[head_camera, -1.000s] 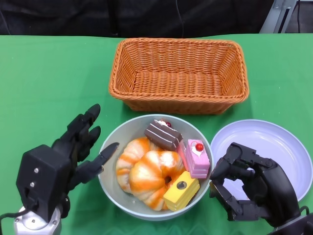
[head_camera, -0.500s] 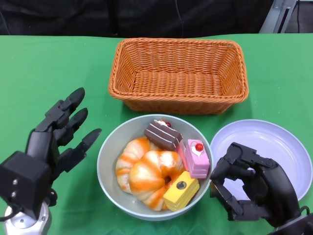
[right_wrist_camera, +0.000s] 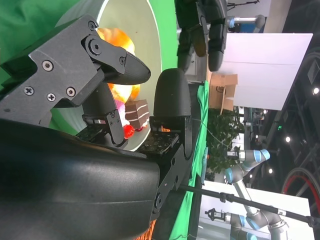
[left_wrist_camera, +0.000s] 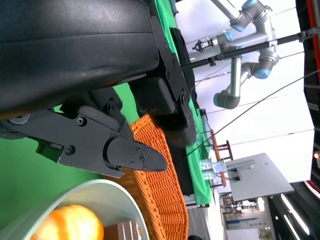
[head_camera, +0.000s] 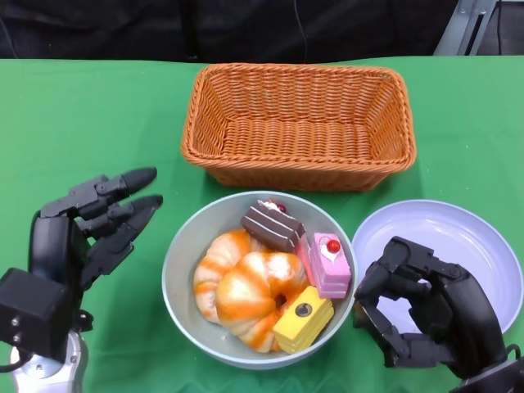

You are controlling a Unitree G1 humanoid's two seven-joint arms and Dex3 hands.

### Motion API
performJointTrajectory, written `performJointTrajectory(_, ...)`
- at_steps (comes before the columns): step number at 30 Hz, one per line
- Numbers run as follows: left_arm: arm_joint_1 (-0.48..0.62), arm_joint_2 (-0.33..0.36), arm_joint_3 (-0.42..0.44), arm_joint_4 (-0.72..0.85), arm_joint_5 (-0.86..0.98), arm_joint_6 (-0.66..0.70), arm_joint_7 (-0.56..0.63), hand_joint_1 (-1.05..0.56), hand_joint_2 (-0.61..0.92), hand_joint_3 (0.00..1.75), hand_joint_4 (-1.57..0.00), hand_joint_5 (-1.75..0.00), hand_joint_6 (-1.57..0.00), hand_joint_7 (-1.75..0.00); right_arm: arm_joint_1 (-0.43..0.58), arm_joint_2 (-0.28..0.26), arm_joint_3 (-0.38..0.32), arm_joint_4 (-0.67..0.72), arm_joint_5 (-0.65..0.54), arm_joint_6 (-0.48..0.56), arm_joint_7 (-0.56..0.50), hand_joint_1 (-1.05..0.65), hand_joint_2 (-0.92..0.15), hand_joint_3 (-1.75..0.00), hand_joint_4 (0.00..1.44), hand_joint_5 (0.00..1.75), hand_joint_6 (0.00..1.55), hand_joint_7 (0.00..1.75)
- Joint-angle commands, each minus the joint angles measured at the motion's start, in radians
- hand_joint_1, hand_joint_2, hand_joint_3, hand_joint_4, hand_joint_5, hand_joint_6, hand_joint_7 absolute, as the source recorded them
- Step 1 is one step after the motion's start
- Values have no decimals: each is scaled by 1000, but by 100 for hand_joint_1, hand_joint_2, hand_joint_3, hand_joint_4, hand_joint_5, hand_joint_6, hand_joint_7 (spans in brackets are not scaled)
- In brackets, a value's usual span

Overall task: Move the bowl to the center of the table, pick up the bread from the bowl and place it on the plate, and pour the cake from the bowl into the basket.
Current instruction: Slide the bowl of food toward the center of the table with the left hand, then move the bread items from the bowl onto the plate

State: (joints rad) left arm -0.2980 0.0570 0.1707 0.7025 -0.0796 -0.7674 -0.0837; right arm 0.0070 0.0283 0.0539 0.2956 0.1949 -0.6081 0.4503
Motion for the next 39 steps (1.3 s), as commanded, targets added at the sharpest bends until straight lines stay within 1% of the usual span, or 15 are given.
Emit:
performJointTrajectory(1,-24,23,9,46,-4,-57,-9,-26,92,16,-97,-79,-122,-18,-1,-20,-14,-9,19,3,4,-10,-46,-105,70,157,66,131)
performJointTrajectory(3,-33,25,7,67,-9,-75,-18,-25,92,18,-92,-91,-122,-19,-2,-25,-16,-17,20,5,4,-10,-45,-106,70,156,66,131)
performJointTrajectory(4,-37,26,6,75,-9,-84,-20,-25,92,19,-91,-94,-122,-20,-1,-28,-16,-22,21,7,5,-10,-44,-106,70,156,65,130)
performJointTrajectory(8,-47,25,5,99,-3,-110,-13,-26,92,19,-90,-97,-122,-20,10,-45,-14,-63,15,29,0,-14,-43,-106,65,151,66,116)
performJointTrajectory(11,-51,21,7,106,-5,-115,-7,-26,92,19,-90,-97,-122,-20,16,-53,-14,-91,15,41,-7,-16,-49,-93,63,148,67,106)
performJointTrajectory(12,-52,20,7,108,-7,-116,-8,-26,92,18,-90,-97,-122,-20,17,-55,-14,-99,16,46,-8,-18,-54,-82,62,147,67,101)
performJointTrajectory(13,-53,19,7,111,-5,-120,-6,-26,92,18,-90,-97,-122,-20,16,-59,-16,-105,15,45,-7,-18,-57,-76,61,147,67,99)
performJointTrajectory(17,-57,17,7,116,3,-125,5,-25,92,19,-89,-97,-121,-20,9,-83,-19,-128,11,54,2,-28,-79,-30,57,141,65,91)
performJointTrajectory(19,-60,16,8,118,5,-126,12,-24,92,19,-89,-97,-121,-20,10,-92,-17,-146,11,61,1,-29,-83,-21,56,138,65,89)
performJointTrajectory(26,-72,13,6,134,1,-139,12,-24,92,21,-88,-98,-120,-20,12,-127,-14,-200,-21,89,-12,-30,-87,-13,50,132,61,84)
performJointTrajectory(29,-76,9,5,137,-2,-141,10,-24,92,20,-88,-98,-120,-20,12,-146,-11,-228,-45,107,-20,-29,-89,-9,47,125,58,79)
performJointTrajectory(30,-76,6,5,134,0,-138,15,-24,92,20,-88,-98,-120,-20,3,-156,-12,-249,-58,123,-26,-29,-89,-9,47,124,58,79)
performJointTrajectory(33,-75,-3,4,128,-3,-134,18,-25,92,19,-88,-98,-120,-20,-18,-183,-14,-308,-102,179,-47,-36,-89,-3,52,113,57,72)
performJointTrajectory(35,-75,-6,3,128,-6,-135,15,-24,92,19,-87,-99,-120,-20,-27,-201,-12,-345,-135,225,-61,-39,-90,-1,53,108,56,67)
performJointTrajectory(39,-70,-13,2,119,-4,-132,17,-25,92,18,-87,-100,-120,-21,-60,-228,-3,-382,-199,273,-79,-42,-89,0,53,102,57,59)
